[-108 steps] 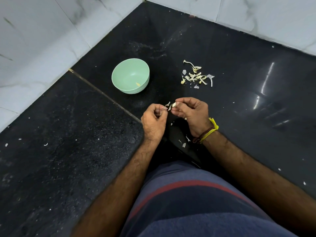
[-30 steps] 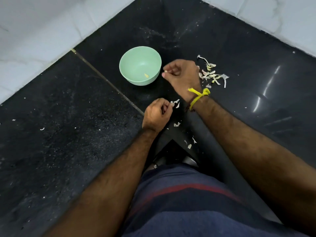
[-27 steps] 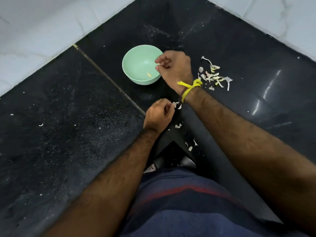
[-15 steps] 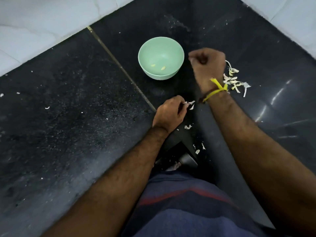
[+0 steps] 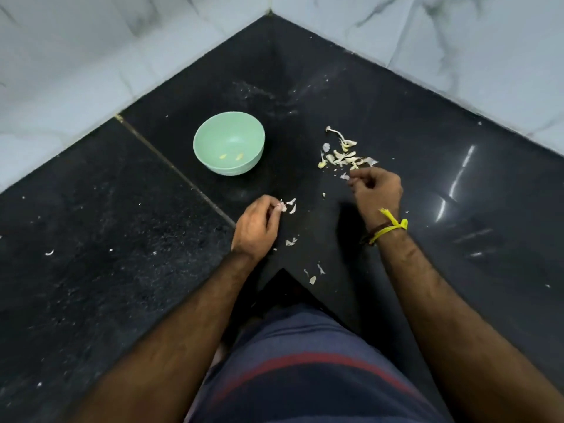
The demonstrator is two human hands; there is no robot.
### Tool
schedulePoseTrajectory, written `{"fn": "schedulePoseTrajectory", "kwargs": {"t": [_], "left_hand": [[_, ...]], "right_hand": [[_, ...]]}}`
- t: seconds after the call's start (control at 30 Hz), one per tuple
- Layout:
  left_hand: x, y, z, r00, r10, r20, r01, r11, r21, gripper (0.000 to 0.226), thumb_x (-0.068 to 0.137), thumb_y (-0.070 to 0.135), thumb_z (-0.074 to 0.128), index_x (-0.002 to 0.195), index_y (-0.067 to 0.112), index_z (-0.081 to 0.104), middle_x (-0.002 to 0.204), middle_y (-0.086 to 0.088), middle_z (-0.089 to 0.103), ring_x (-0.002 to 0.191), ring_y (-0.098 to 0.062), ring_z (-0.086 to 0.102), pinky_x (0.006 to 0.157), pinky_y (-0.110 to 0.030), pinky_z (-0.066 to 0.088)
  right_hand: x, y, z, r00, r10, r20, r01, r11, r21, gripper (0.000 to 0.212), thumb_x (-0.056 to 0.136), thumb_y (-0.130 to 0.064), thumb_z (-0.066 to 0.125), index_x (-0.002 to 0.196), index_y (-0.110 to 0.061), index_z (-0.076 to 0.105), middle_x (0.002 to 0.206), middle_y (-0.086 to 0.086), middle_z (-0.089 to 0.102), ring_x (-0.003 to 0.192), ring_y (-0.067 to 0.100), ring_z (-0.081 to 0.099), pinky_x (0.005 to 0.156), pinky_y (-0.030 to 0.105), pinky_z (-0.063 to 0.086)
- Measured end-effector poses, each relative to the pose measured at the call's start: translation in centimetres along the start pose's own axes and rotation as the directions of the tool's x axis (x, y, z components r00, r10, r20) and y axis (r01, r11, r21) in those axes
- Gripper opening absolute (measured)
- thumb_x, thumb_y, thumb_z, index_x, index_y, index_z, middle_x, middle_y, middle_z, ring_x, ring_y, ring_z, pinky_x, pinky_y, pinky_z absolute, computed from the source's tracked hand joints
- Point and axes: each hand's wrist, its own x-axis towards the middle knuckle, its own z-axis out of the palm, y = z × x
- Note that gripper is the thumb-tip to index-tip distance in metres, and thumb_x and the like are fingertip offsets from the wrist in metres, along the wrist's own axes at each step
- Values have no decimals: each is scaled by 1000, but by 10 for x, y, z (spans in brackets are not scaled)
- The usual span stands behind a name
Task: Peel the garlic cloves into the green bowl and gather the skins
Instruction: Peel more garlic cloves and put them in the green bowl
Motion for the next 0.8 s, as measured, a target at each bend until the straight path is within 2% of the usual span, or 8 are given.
{"fn": "schedulePoseTrajectory", "kwargs": {"t": [0.1, 0.23, 0.3, 0.37, 0.47, 0.57, 0.67, 0.8], "left_hand": [[-11, 1, 0, 999, -36, -25, 34, 998, -60, 10, 98, 27, 64, 96, 16, 64, 89, 7, 59, 80, -11, 55, 79, -36, 50], [-22, 7, 9, 995, -88, -42, 85, 994, -71, 29, 86, 32, 78, 105, 17, 63, 100, 6, 57, 85, -12, 55, 83, -43, 52], [-20, 15, 8, 998, -60, -32, 59, 998, -28, 58, 78, 49, 80, 121, 16, 58, 116, 2, 55, 100, -15, 55, 95, -41, 51], [-17, 25, 10, 997, 36, 74, -45, 992, 122, 97, 67, 75, 72, 142, 20, 47, 140, -2, 47, 125, -20, 47, 109, -37, 40], [-20, 35, 18, 971, 90, 221, -171, 910, 378, 125, 55, 97, 56, 157, 30, 26, 158, -3, 30, 139, -24, 35, 105, -44, 35], [-16, 30, 27, 988, 32, 152, -101, 875, 473, 119, 64, 96, 49, 158, 29, 22, 160, -5, 29, 139, -27, 36, 102, -47, 37], [-10, 20, 29, 999, -36, 17, 25, 905, 425, 92, 84, 76, 54, 156, 23, 31, 155, -8, 37, 136, -29, 40, 102, -49, 38], [-8, 17, 28, 998, -51, -20, 55, 941, 335, 70, 94, 61, 46, 150, 21, 42, 148, -6, 46, 130, -27, 45, 100, -47, 39]], "right_hand": [[-5, 6, -3, 997, 1, 82, 0, 1000, -16, 28, 82, -3, 66, 77, -30, 72, 78, -6, 75, 79, 12, 72, 83, 41, 60], [-13, 14, -6, 997, -16, 73, 19, 999, -36, 21, 84, -3, 67, 83, -23, 75, 79, -7, 73, 80, 12, 71, 84, 36, 60], [-16, 13, -4, 998, -21, 64, 25, 998, -63, 16, 85, -5, 67, 90, -17, 76, 84, -3, 74, 83, 11, 70, 85, 29, 57], [-16, 10, -2, 997, -49, 61, 55, 994, -97, 12, 86, -8, 70, 95, -12, 75, 90, 0, 74, 85, 11, 69, 85, 23, 55], [-14, 12, 0, 990, -128, 53, 135, 977, -164, 12, 85, -14, 72, 97, -11, 73, 92, 3, 72, 82, 15, 66, 83, 29, 55], [-8, 19, 0, 990, -122, 68, 135, 961, -243, 17, 85, -15, 71, 101, -10, 70, 97, 7, 69, 87, 21, 66, 84, 36, 55], [-8, 21, 6, 976, -109, 187, 161, 942, -296, 22, 84, -9, 69, 106, -9, 69, 103, 10, 67, 92, 25, 65, 89, 39, 53], [-16, 9, 36, 911, -219, 350, 324, 904, -278, 33, 84, 8, 55, 112, -1, 68, 106, 16, 64, 99, 28, 63, 89, 28, 48]]}}
